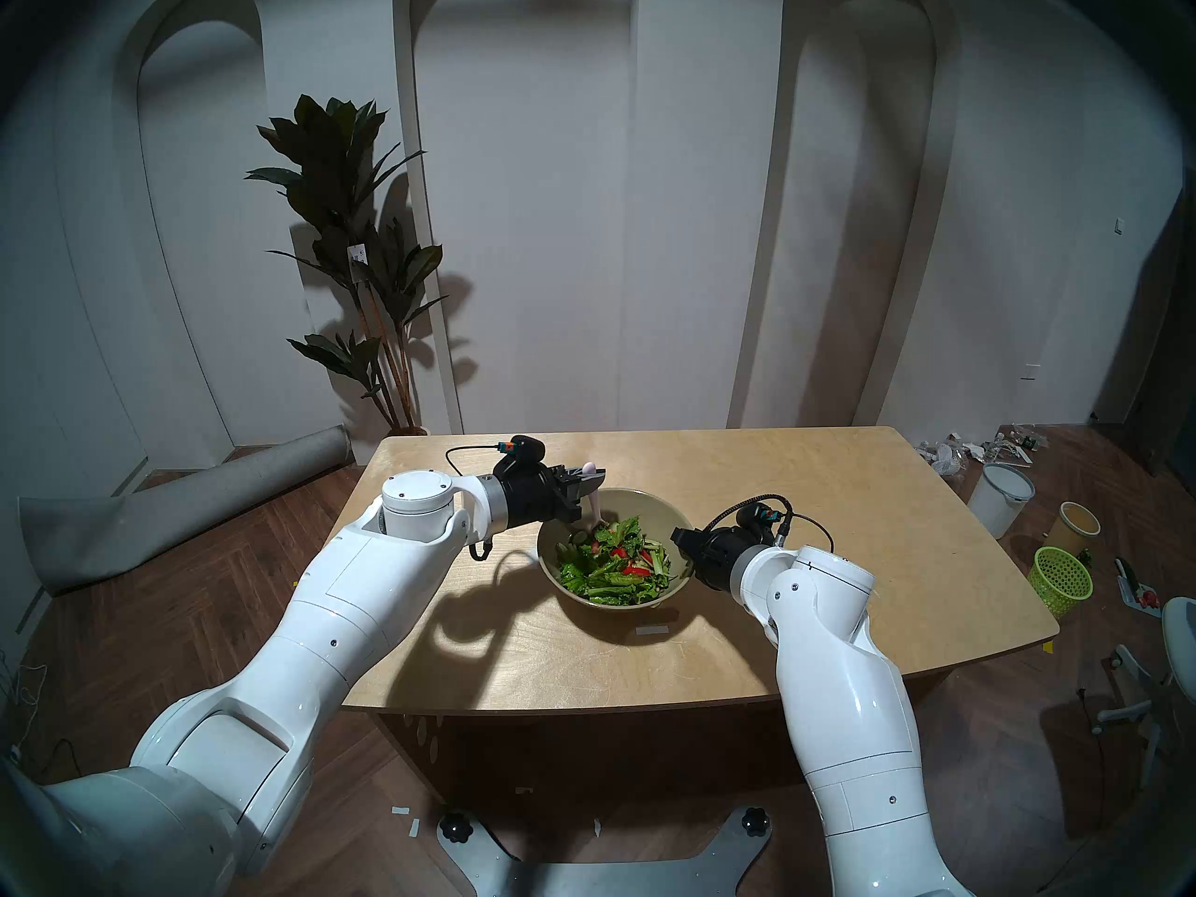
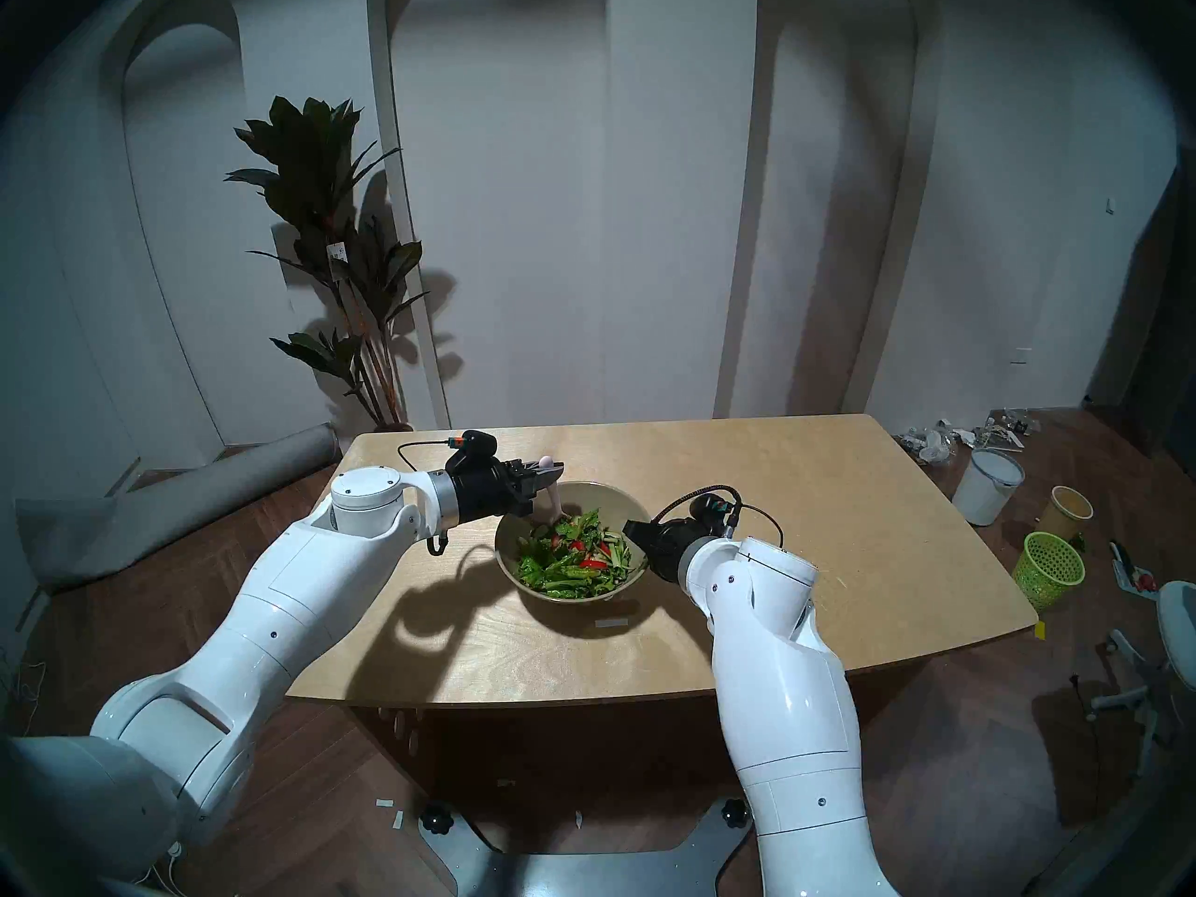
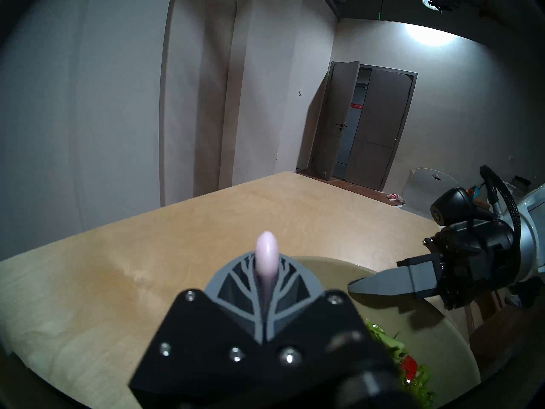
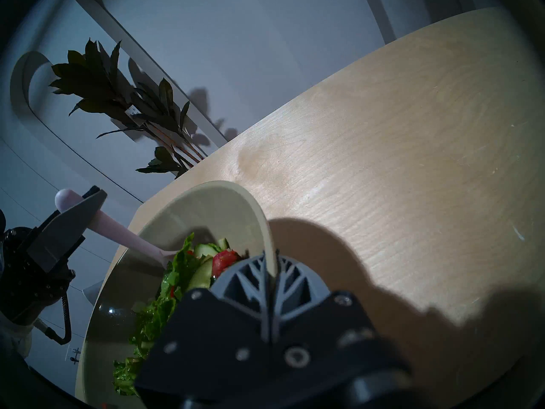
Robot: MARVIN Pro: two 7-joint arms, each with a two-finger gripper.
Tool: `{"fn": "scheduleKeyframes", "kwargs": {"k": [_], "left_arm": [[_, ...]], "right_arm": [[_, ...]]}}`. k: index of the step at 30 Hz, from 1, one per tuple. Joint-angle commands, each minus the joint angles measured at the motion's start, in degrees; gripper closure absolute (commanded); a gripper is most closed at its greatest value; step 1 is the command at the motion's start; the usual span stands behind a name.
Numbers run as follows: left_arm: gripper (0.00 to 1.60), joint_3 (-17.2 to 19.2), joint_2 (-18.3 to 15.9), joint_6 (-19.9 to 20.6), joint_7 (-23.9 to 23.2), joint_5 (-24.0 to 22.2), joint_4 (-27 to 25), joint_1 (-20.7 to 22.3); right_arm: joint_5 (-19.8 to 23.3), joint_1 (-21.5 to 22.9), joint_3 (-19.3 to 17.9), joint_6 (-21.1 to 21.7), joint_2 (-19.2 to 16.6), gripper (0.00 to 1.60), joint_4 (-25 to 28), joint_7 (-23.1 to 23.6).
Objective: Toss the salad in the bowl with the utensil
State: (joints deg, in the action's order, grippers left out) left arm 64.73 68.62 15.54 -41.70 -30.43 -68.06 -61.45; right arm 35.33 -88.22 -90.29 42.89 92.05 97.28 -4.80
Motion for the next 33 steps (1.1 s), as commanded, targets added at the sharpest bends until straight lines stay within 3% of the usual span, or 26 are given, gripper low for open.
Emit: {"fn": "scheduleKeyframes", "kwargs": {"k": [1,15,33], "left_arm": [[1.6,0.62,-1.7,6.46,-0.59,-3.24,-3.85,-2.31],[1.6,5.2,-2.93,22.55,3.98,-10.89,-13.22,-5.94],[1.6,10.31,-1.64,28.79,10.02,-15.04,-22.86,-9.63]], "right_arm": [[0.12,0.45,-0.05,0.02,0.03,1.6,1.39,0.11],[0.11,0.45,-0.05,0.01,0.03,1.6,1.38,0.11],[0.1,0.47,-0.05,-0.01,0.02,1.6,1.34,0.13]]}}
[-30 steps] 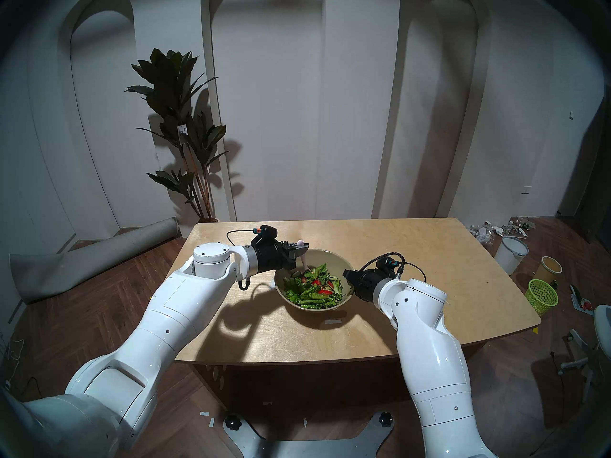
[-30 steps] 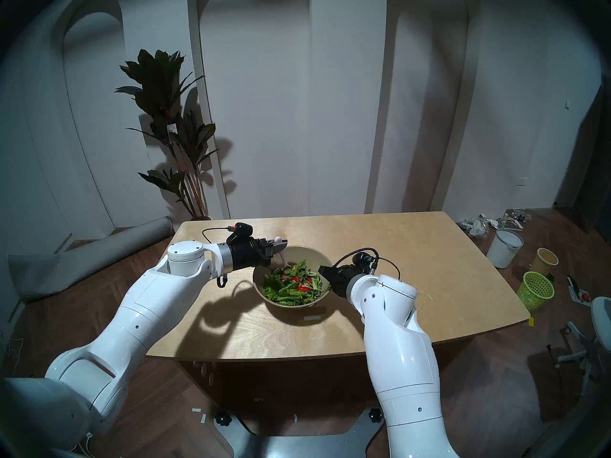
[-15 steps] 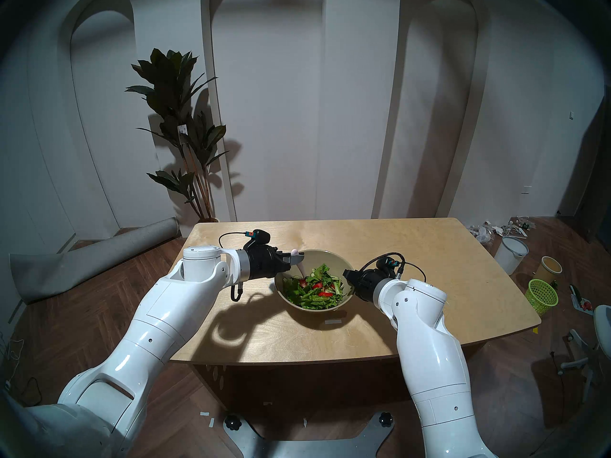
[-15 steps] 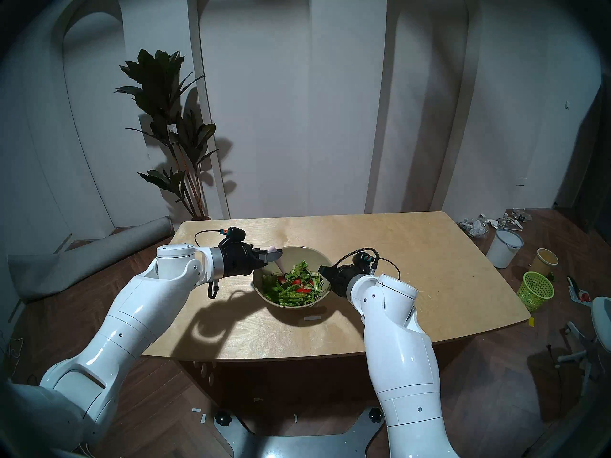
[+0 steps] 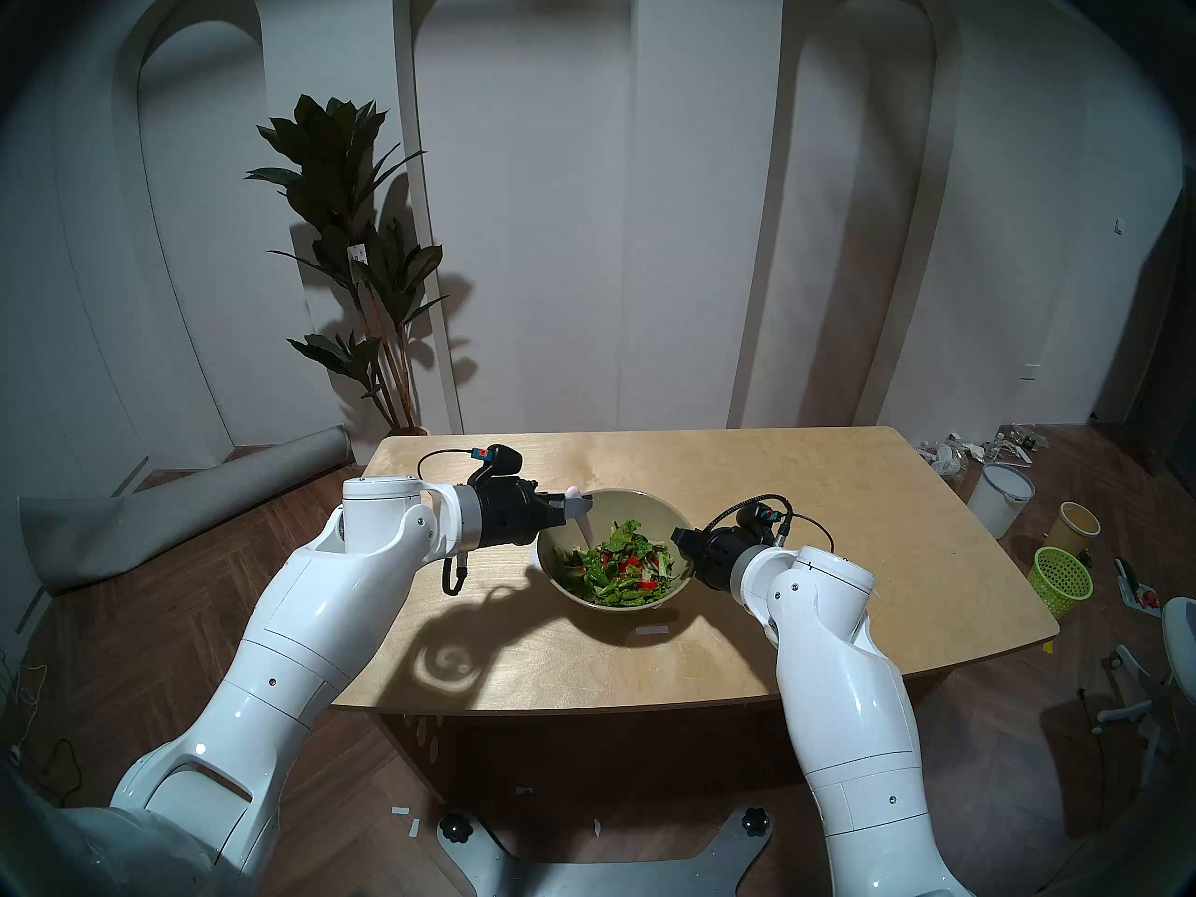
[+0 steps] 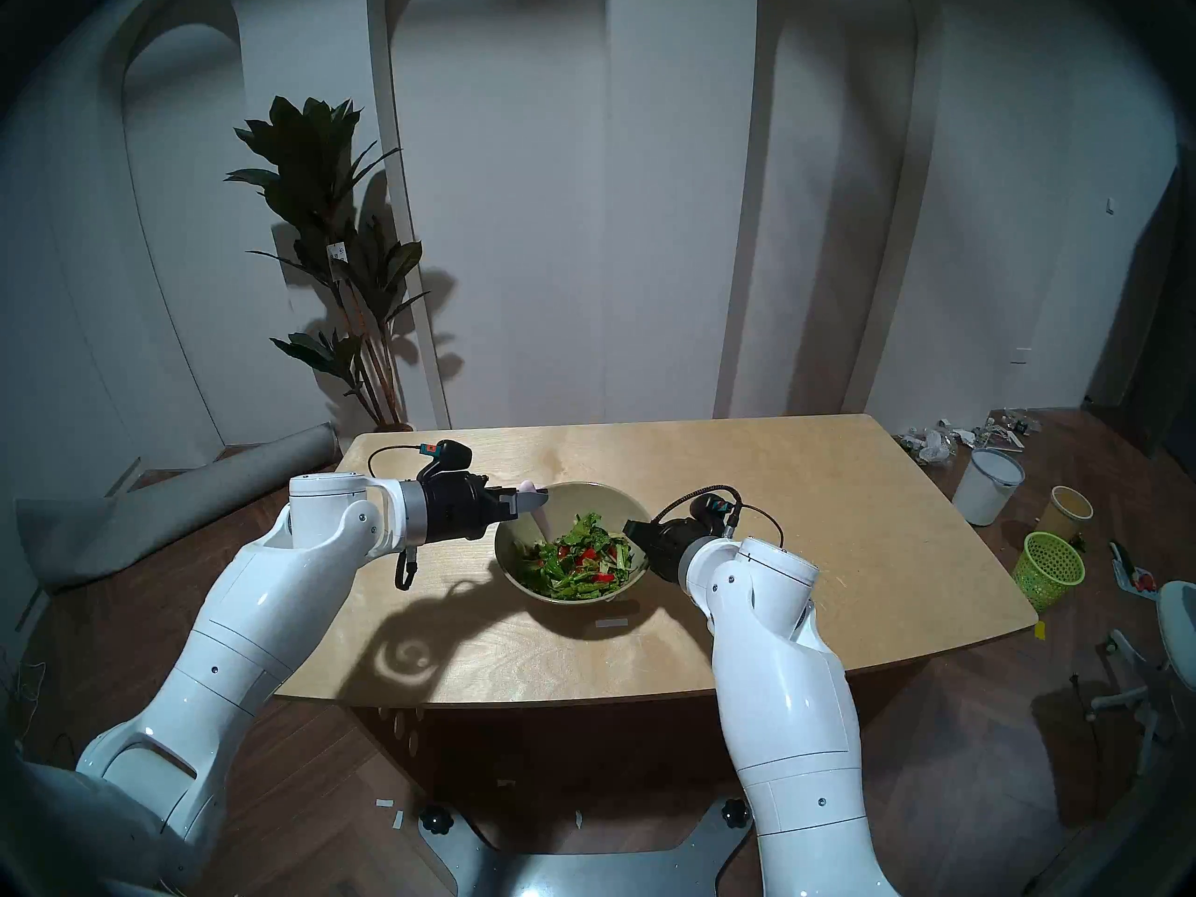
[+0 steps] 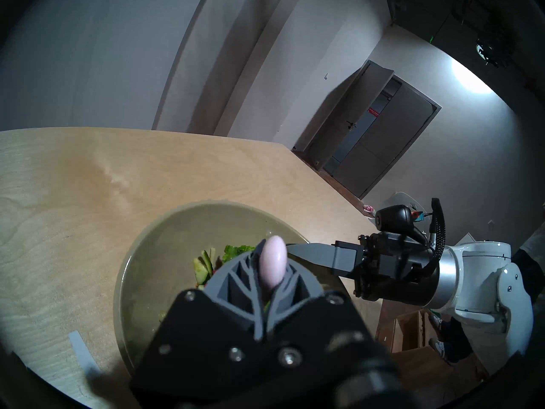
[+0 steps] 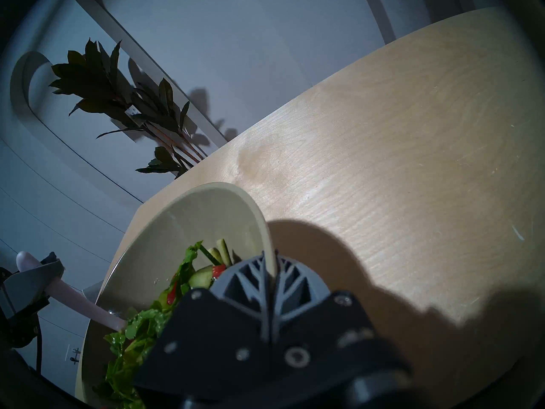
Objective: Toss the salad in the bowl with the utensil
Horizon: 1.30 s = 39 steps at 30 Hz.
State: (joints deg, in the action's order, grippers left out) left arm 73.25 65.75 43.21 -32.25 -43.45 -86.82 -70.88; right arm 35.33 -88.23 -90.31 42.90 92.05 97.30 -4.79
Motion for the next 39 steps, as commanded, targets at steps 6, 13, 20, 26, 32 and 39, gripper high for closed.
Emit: {"fn": "scheduleKeyframes", "kwargs": {"k": [6,13,20,26,32,39], "left_arm": [[1.6,3.2,2.7,2.74,3.01,-3.39,-6.41,-1.22],[1.6,4.25,4.58,2.02,5.87,-3.71,-8.85,-1.84],[1.6,4.86,6.01,2.11,7.85,-4.36,-9.5,-1.11],[1.6,5.03,7.06,3.36,10.55,-5.05,-11.96,-2.51],[1.6,6.79,8.14,-4.74,19.82,1.43,-18.56,-7.06],[1.6,8.67,10.4,-6.28,28.14,5.47,-24.05,-11.54]], "right_arm": [[0.1,0.47,-0.02,-0.01,0.03,1.6,1.34,0.12],[0.1,0.47,-0.02,-0.02,0.03,1.6,1.33,0.12],[0.1,0.47,-0.02,-0.01,0.03,1.6,1.34,0.12],[0.11,0.46,-0.02,0.01,0.03,1.6,1.36,0.11],[0.09,0.55,-0.01,-0.09,0.02,1.6,1.14,0.15],[0.07,0.63,-0.01,-0.13,0.02,1.6,0.94,0.17]]}}
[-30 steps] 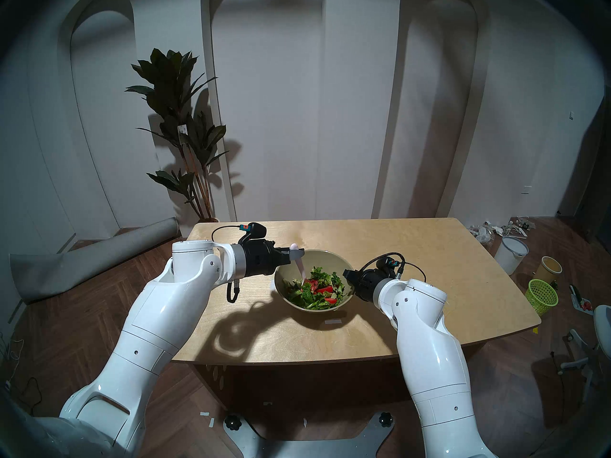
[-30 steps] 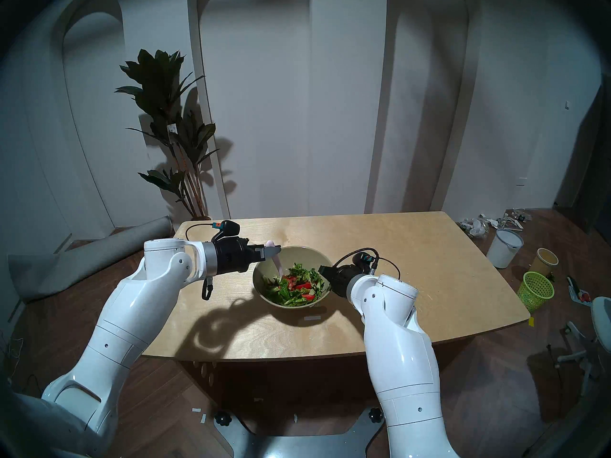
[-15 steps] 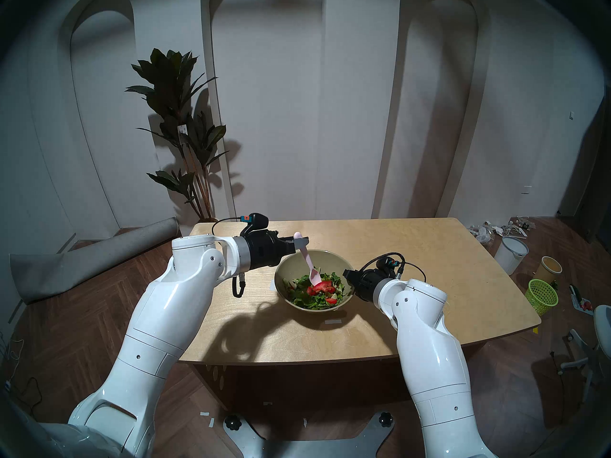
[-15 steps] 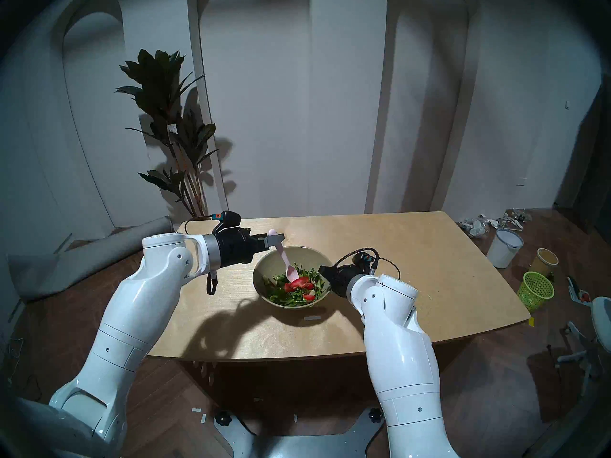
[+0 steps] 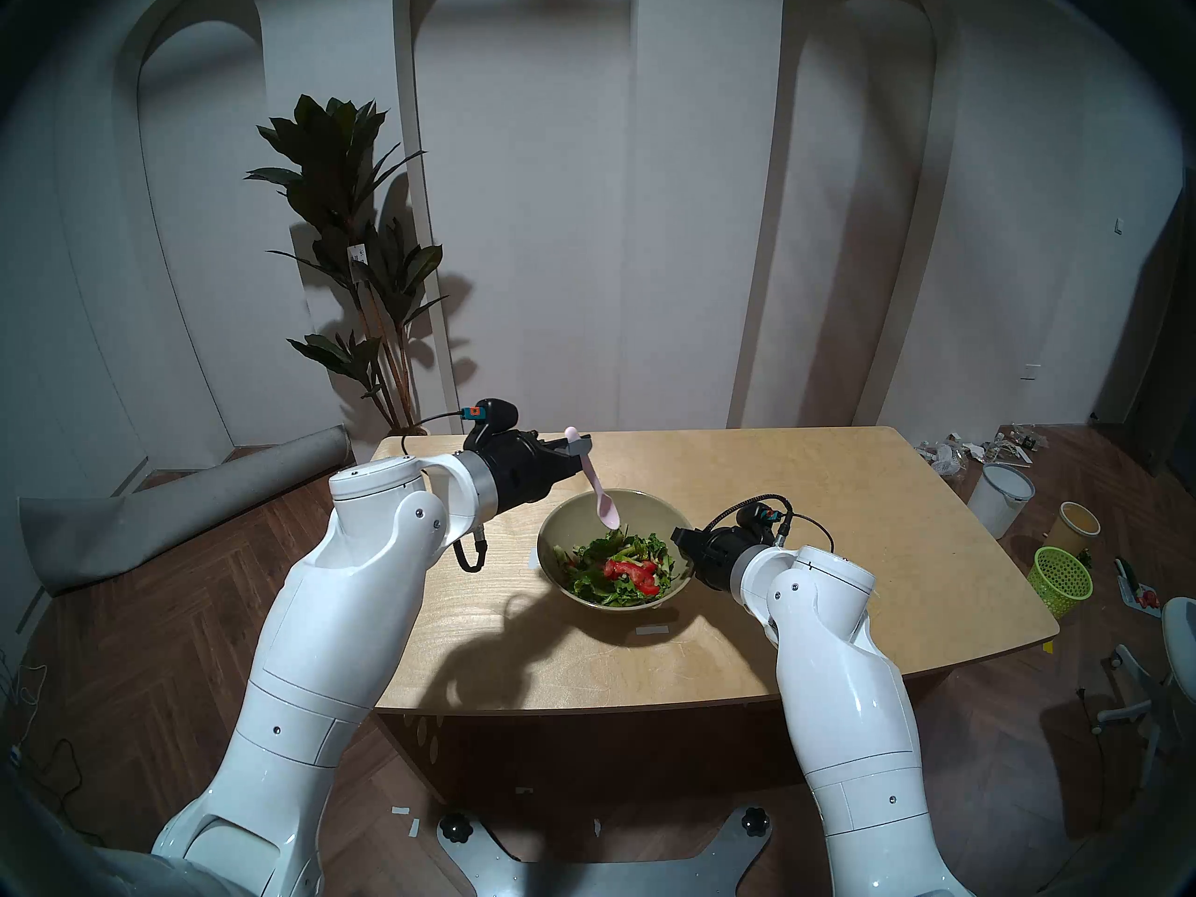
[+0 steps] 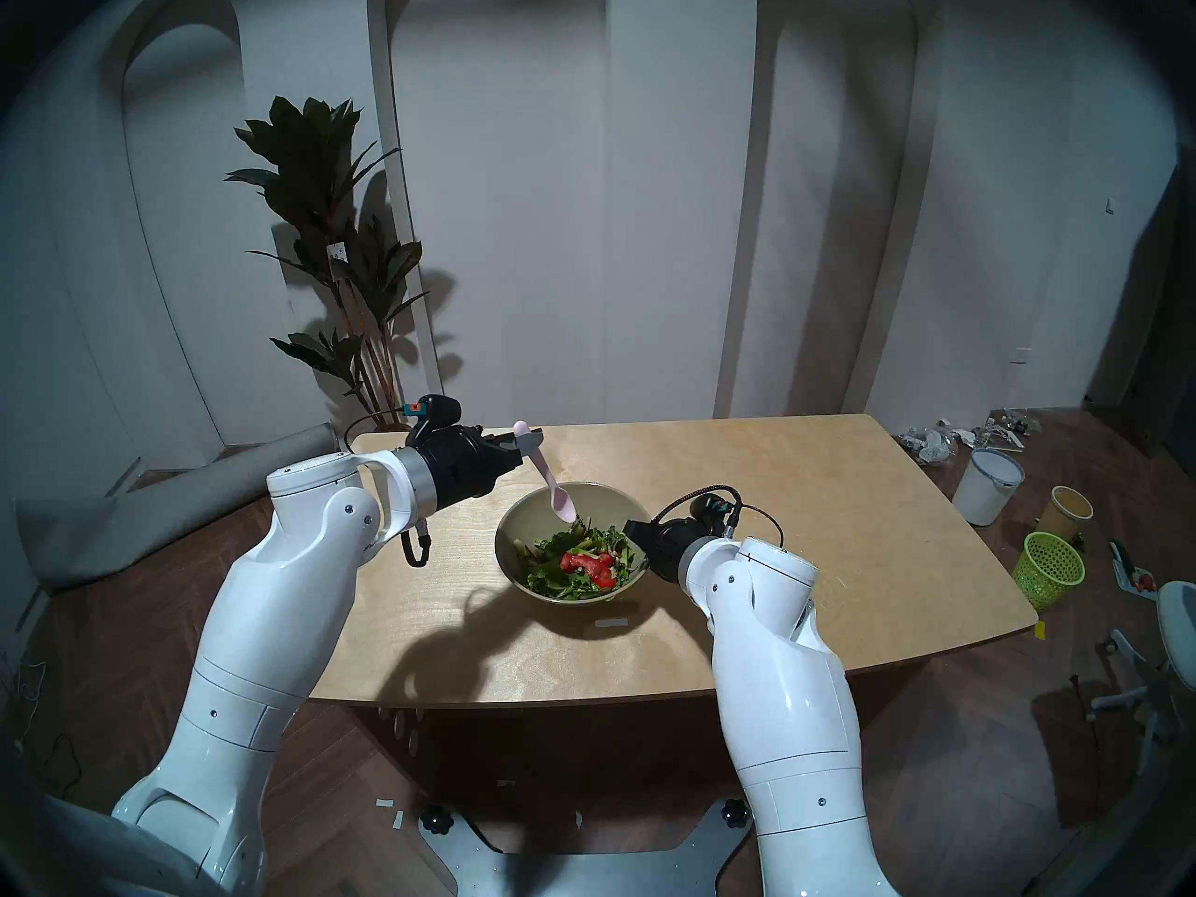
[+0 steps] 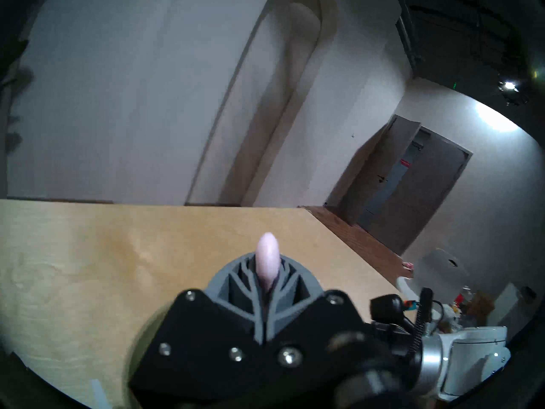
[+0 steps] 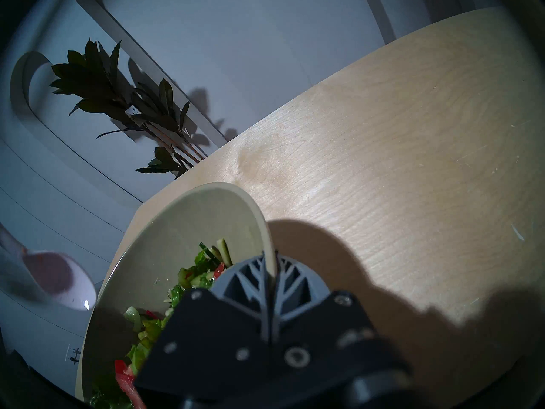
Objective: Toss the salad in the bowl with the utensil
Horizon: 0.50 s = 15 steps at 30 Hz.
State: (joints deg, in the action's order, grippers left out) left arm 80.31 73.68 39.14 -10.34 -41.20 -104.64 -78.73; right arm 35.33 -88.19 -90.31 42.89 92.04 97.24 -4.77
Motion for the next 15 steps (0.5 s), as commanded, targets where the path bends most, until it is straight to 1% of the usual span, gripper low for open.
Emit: {"fn": "scheduleKeyframes", "kwargs": {"k": [1,2,3,4,5,6,8,9,10,11,15], "left_arm": [[1.6,1.65,2.95,-2.11,7.21,3.42,-6.8,-3.99],[1.6,1.71,3.6,-1.71,7.82,3.27,-7.0,-4.19],[1.6,1.33,3.43,-1.36,10.18,3.94,-8.93,-4.79],[1.6,1.15,4.09,-1.13,11.15,3.99,-9.28,-4.99],[1.6,0.72,4.19,-0.39,11.03,4.17,-8.82,-4.69],[1.6,0.45,4.35,-0.15,12.66,4.52,-10.61,-5.57],[1.6,-0.38,4.5,1.05,14.41,5.11,-12.14,-6.53],[1.6,-1.03,4.78,1.12,15.33,5.55,-11.51,-6.48],[1.6,-1.31,4.89,2.11,16.86,5.85,-13.57,-7.73],[1.6,-2.05,4.99,2.09,18.04,6.72,-13.6,-7.79],[1.6,-3.85,6.03,3.38,22.03,8.25,-16.51,-9.31]], "right_arm": [[0.07,0.6,-0.01,-0.13,0.02,1.6,0.98,0.15],[0.07,0.6,0.0,-0.13,0.02,1.6,0.98,0.15],[0.07,0.61,0.0,-0.14,0.02,1.6,0.96,0.15],[0.07,0.61,0.0,-0.14,0.02,1.6,0.96,0.15],[0.07,0.61,0.0,-0.14,0.02,1.6,0.95,0.15],[0.07,0.61,0.0,-0.14,0.02,1.6,0.94,0.15],[0.07,0.62,0.0,-0.14,0.02,1.6,0.93,0.15],[0.07,0.62,0.0,-0.14,0.02,1.6,0.93,0.16],[0.07,0.62,0.0,-0.14,0.02,1.6,0.93,0.16],[0.07,0.63,-0.01,-0.14,0.02,1.6,0.93,0.16],[0.07,0.63,-0.01,-0.14,0.02,1.6,0.92,0.16]]}}
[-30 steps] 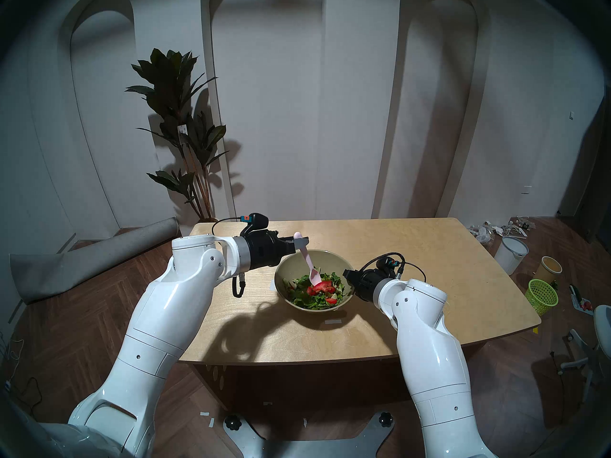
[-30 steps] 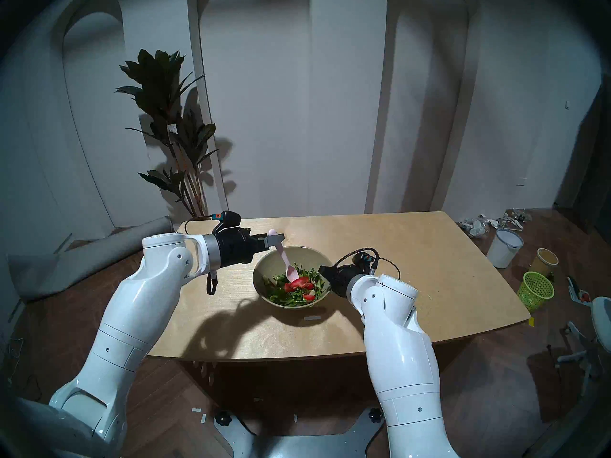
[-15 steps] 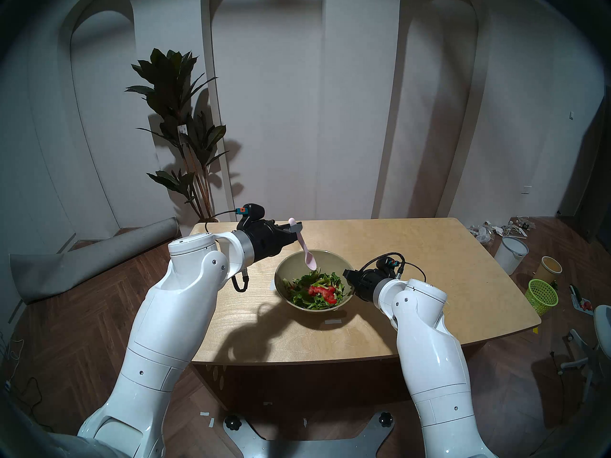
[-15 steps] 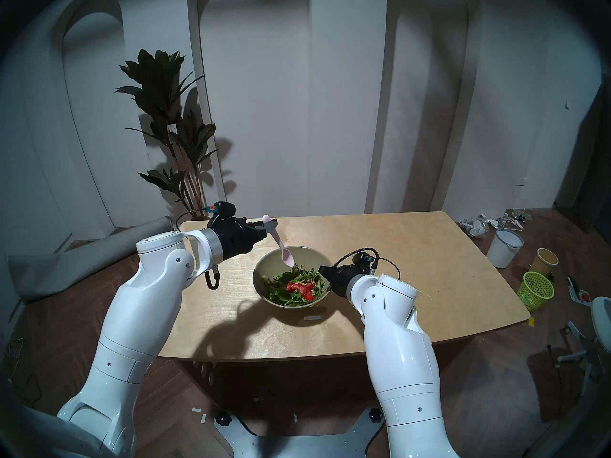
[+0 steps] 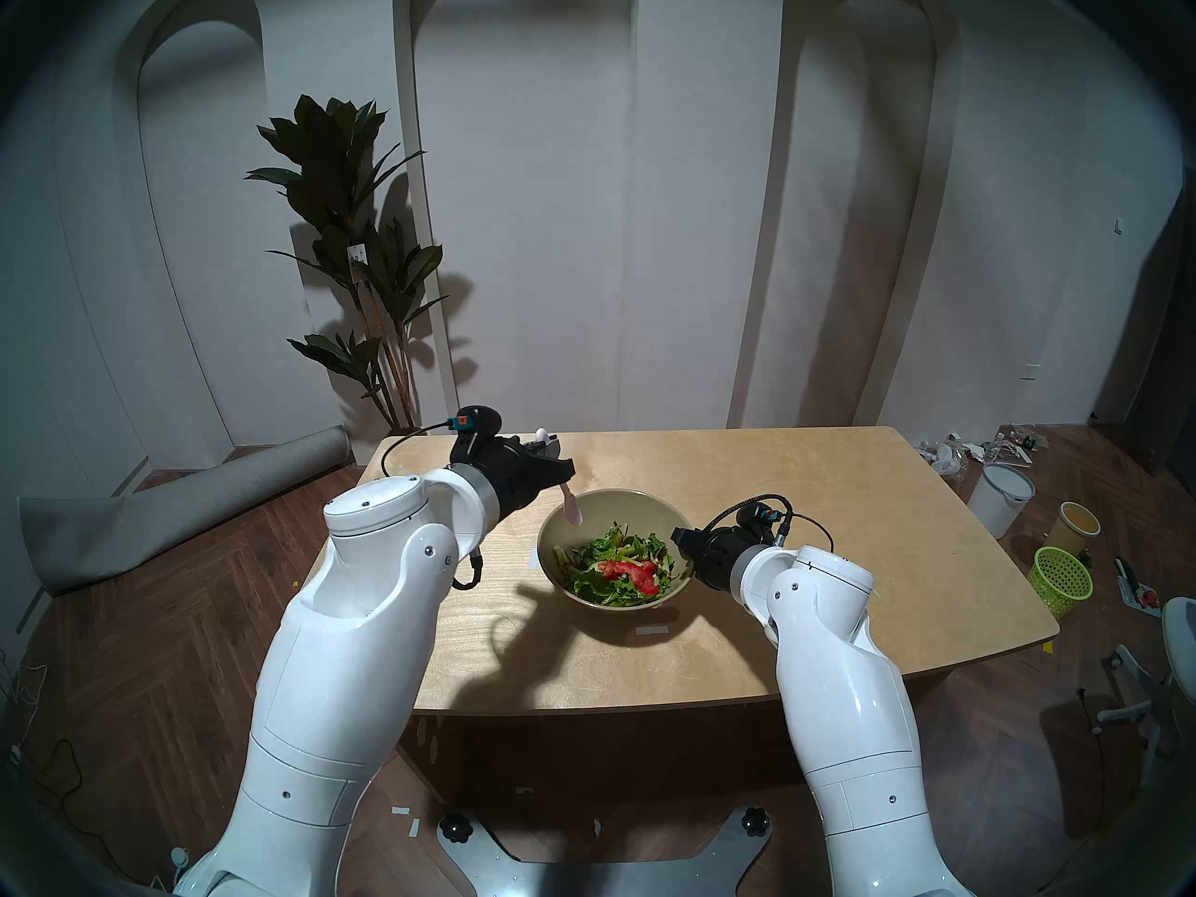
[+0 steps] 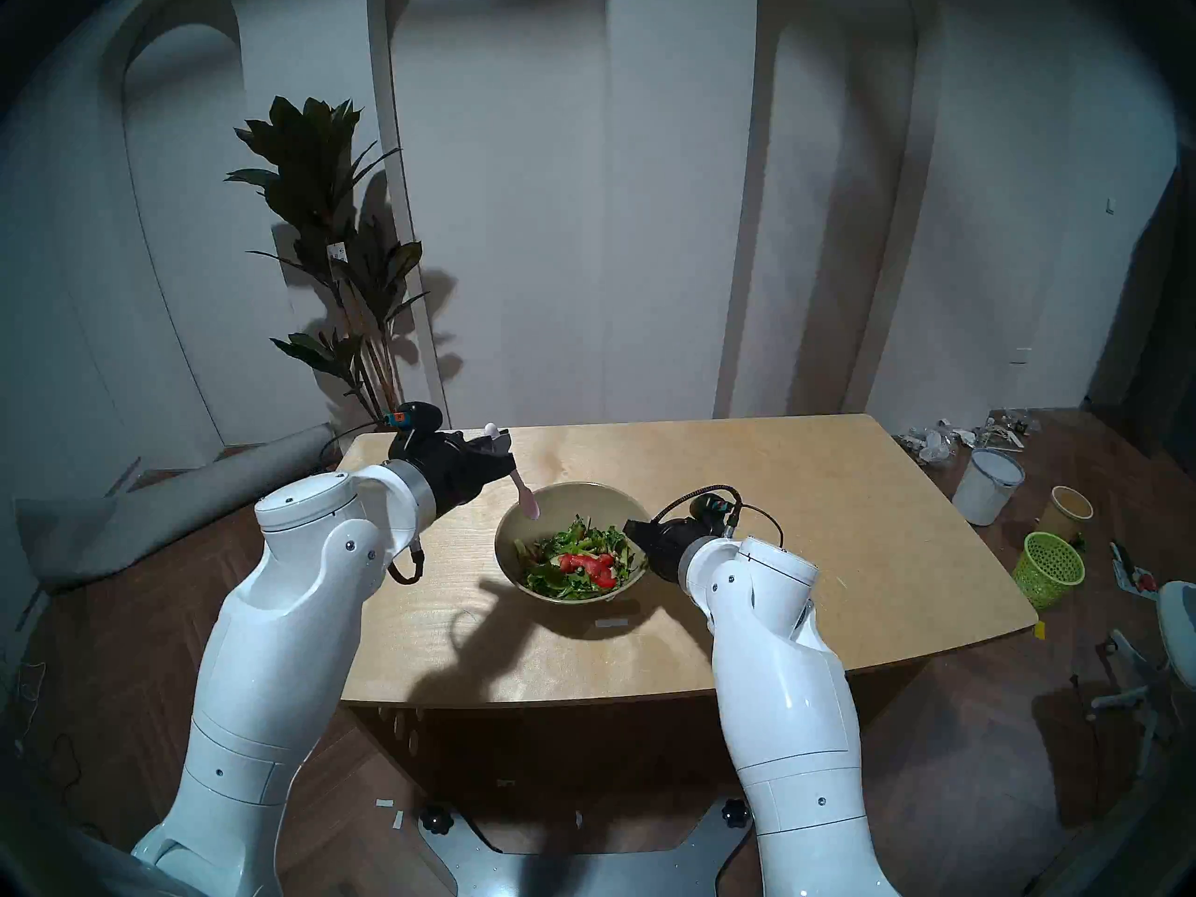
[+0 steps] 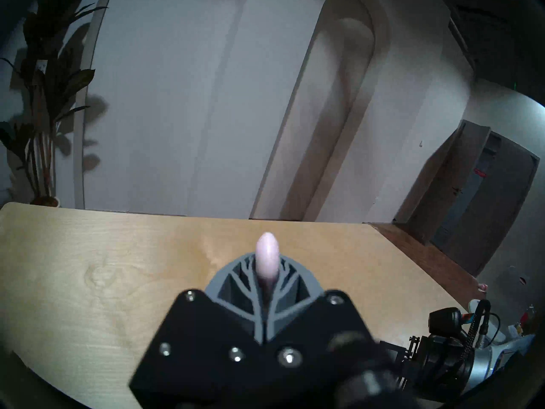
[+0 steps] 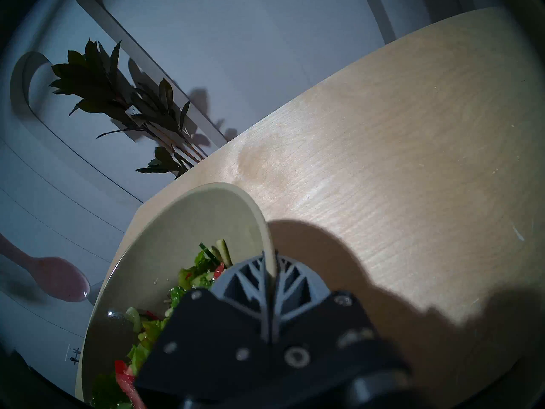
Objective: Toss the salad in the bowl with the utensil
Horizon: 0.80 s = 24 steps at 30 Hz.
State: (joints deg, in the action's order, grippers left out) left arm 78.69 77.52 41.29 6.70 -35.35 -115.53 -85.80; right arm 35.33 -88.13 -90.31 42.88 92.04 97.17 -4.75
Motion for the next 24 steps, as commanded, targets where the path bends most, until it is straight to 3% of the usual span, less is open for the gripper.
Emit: {"fn": "scheduleKeyframes", "kwargs": {"k": [1,6,10,14,24], "left_arm": [[1.6,-2.74,2.56,1.79,6.36,2.8,-6.57,-2.76],[1.6,-5.72,3.96,3.16,13.4,6.42,-11.14,-5.86],[1.6,-9.58,5.89,5.28,19.72,12.79,-15.02,-10.5],[1.6,-12.77,4.79,5.35,23.82,15.71,-14.65,-11.18],[1.6,-18.19,5.21,3.97,34.86,13.08,-9.02,-7.92]], "right_arm": [[0.07,0.57,0.0,-0.12,0.02,1.6,1.0,0.14],[0.07,0.56,0.0,-0.12,0.02,1.6,1.03,0.15],[0.08,0.53,-0.01,-0.1,0.02,1.6,1.12,0.15],[0.08,0.49,-0.01,-0.08,0.02,1.6,1.21,0.15],[0.09,0.42,-0.02,-0.02,0.03,1.6,1.38,0.12]]}}
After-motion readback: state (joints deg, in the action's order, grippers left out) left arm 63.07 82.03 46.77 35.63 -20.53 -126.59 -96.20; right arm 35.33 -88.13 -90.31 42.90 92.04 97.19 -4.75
